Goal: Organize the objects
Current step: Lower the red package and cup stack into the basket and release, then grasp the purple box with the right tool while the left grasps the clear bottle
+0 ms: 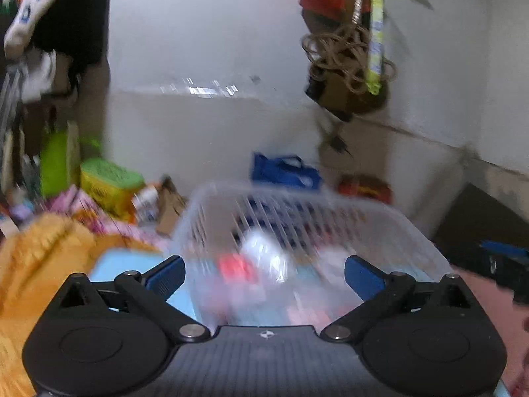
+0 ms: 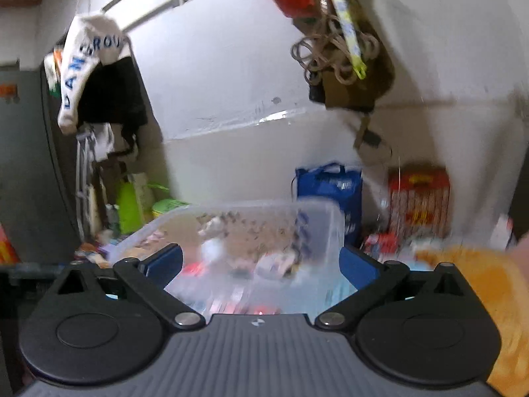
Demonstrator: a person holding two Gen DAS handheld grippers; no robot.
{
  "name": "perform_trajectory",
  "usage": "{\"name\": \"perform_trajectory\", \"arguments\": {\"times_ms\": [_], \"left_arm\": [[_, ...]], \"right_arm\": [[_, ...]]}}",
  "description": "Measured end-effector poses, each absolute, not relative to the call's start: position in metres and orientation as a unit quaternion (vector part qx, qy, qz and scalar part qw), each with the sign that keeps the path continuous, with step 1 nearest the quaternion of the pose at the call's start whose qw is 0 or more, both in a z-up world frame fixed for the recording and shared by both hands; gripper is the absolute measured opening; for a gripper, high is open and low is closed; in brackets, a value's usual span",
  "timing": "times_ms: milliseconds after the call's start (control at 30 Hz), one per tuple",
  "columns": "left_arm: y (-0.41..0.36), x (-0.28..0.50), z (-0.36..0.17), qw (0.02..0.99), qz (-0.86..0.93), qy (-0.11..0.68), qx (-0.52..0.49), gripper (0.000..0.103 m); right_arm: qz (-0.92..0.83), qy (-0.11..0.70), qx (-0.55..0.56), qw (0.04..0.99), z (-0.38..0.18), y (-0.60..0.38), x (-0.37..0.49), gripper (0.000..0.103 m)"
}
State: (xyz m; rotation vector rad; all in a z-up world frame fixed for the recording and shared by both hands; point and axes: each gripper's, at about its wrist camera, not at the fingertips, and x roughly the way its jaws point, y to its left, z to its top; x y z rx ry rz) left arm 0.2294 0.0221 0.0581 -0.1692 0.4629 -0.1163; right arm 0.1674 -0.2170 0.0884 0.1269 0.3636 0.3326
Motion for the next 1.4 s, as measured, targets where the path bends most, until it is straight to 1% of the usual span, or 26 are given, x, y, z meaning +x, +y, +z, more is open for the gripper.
{"name": "perform_trajectory", "arguments": {"times_ms": [100,267,300,333,367,400,467,500,533,700,867,1000,1133,1233,1333,1400], "left_arm": [[0.006,0.191,0.039,0.959,-0.093,0.26,-0.061,0.102],[-0.032,0.16,0.018,0.952,-0.125,0.28,-0.001,0.091],[-0.036,0.159,0.017,0.951,-0.123,0.282,0.0,0.084],[-0.038,0.16,0.015,0.95,-0.122,0.286,-0.002,0.074],[-0.039,0.163,0.013,0.948,-0.123,0.295,-0.01,0.068],[-0.039,0.165,0.01,0.945,-0.122,0.302,-0.015,0.059],[-0.045,0.17,0.002,0.941,-0.117,0.318,-0.011,0.056],[-0.047,0.171,-0.002,0.939,-0.115,0.324,-0.007,0.05],[-0.047,0.171,-0.004,0.939,-0.117,0.323,-0.008,0.048],[-0.044,0.164,0.003,0.947,-0.119,0.299,-0.006,0.045],[-0.026,0.153,0.009,0.956,-0.104,0.273,0.004,0.044],[-0.001,0.153,0.01,0.958,-0.09,0.272,-0.018,0.043],[0.012,0.154,0.005,0.959,-0.079,0.274,-0.014,0.043],[0.02,0.158,-0.004,0.956,-0.074,0.285,-0.012,0.043],[0.026,0.161,-0.007,0.955,-0.077,0.287,-0.017,0.043],[0.025,0.162,-0.008,0.954,-0.079,0.289,-0.017,0.043]], "right_arm": [[0.143,0.216,0.075,0.963,0.067,-0.228,0.143,0.103],[0.114,0.253,0.061,0.959,0.042,-0.238,0.116,0.103],[0.109,0.257,0.066,0.958,0.042,-0.241,0.117,0.103],[0.105,0.261,0.073,0.957,0.04,-0.245,0.115,0.103],[0.102,0.268,0.081,0.955,0.039,-0.247,0.115,0.103],[0.1,0.273,0.086,0.953,0.038,-0.249,0.116,0.103],[0.098,0.279,0.092,0.951,0.037,-0.251,0.115,0.103],[0.099,0.279,0.093,0.951,0.037,-0.252,0.114,0.103],[0.101,0.28,0.093,0.95,0.036,-0.25,0.114,0.103],[0.152,0.292,0.097,0.939,0.027,-0.233,0.114,0.103],[0.2,0.298,0.07,0.931,0.016,-0.193,0.114,0.103],[0.23,0.305,0.025,0.924,0.007,-0.161,0.116,0.103],[0.23,0.306,-0.019,0.924,-0.001,-0.141,0.117,0.102],[0.23,0.305,-0.03,0.924,-0.004,-0.135,0.119,0.094],[0.234,0.308,-0.025,0.922,-0.005,-0.135,0.123,0.083],[0.237,0.312,-0.027,0.92,-0.006,-0.132,0.126,0.064]]}}
